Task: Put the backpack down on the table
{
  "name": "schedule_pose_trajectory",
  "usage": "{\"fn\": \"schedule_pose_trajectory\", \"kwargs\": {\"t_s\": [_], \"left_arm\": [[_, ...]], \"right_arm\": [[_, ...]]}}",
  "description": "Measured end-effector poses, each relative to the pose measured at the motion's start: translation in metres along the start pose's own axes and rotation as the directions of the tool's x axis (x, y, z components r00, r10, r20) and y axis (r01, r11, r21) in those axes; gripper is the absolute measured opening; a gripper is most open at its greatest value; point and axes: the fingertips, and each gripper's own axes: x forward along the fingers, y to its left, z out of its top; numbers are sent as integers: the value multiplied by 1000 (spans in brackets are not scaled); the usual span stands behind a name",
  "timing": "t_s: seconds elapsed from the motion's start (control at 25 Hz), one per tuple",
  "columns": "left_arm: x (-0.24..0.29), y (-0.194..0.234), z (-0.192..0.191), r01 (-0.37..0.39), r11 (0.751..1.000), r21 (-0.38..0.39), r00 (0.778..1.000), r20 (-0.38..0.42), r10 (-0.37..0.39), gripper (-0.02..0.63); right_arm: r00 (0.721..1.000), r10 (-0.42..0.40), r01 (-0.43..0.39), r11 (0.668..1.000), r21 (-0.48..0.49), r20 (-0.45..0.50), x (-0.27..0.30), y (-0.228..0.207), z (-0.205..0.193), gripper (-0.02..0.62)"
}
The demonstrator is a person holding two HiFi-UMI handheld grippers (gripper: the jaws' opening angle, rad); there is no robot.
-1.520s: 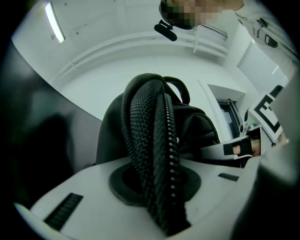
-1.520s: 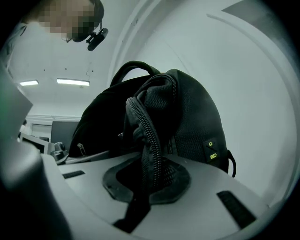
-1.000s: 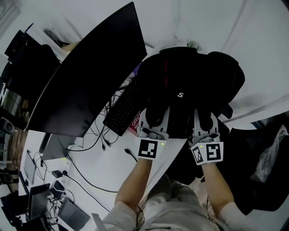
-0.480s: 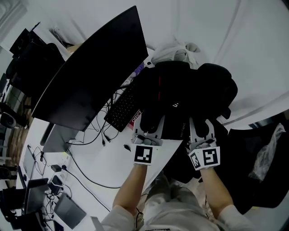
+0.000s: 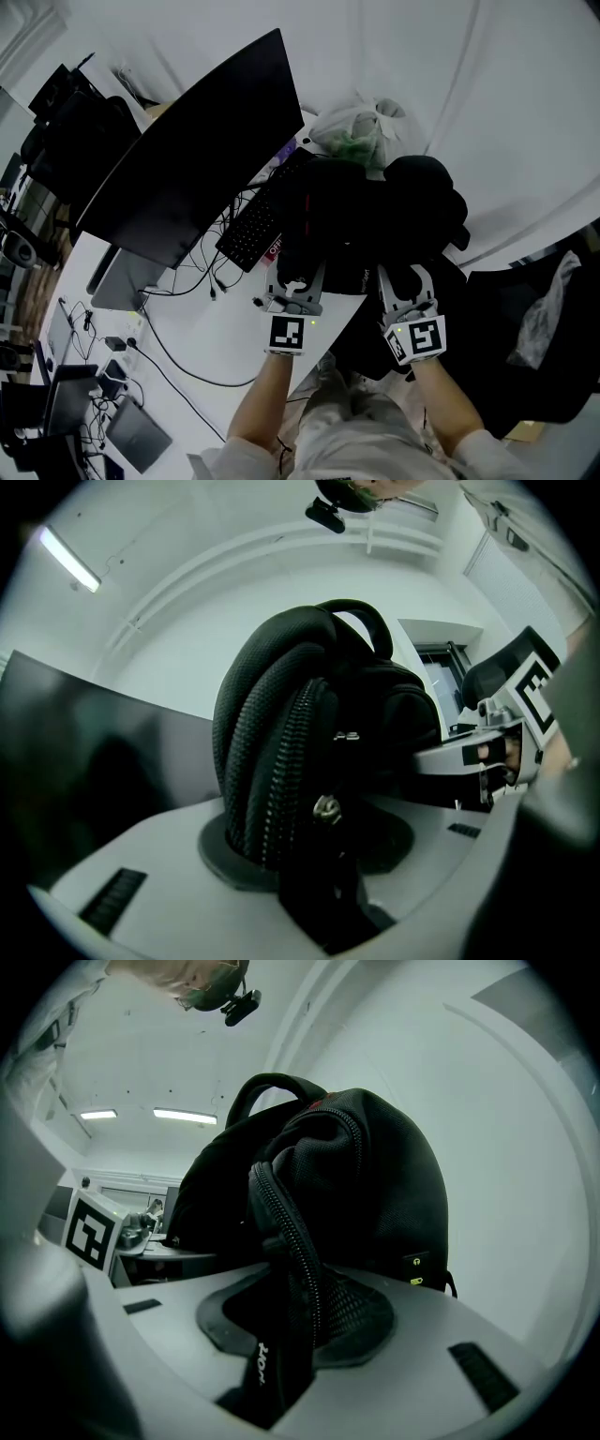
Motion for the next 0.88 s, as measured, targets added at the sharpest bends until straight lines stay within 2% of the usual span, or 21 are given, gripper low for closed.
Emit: {"fn": "schedule_pose_trajectory", "kwargs": {"t_s": [0.16, 0.68, 0.88], "left_arm": [[-11, -6, -7, -11, 999, 36, 1000, -12, 11, 163], [-51, -25, -20, -92, 995, 22, 989, -111, 94, 187], [-66, -28, -27, -110, 994, 25, 984, -140, 113, 209]], "right_arm": [[1000, 19, -19, 1000, -9, -14, -12, 4, -3, 112], [990, 126, -128, 992, -19, -70, -52, 19, -18, 130], [986, 146, -148, 989, -16, -83, -59, 23, -25, 158]]}}
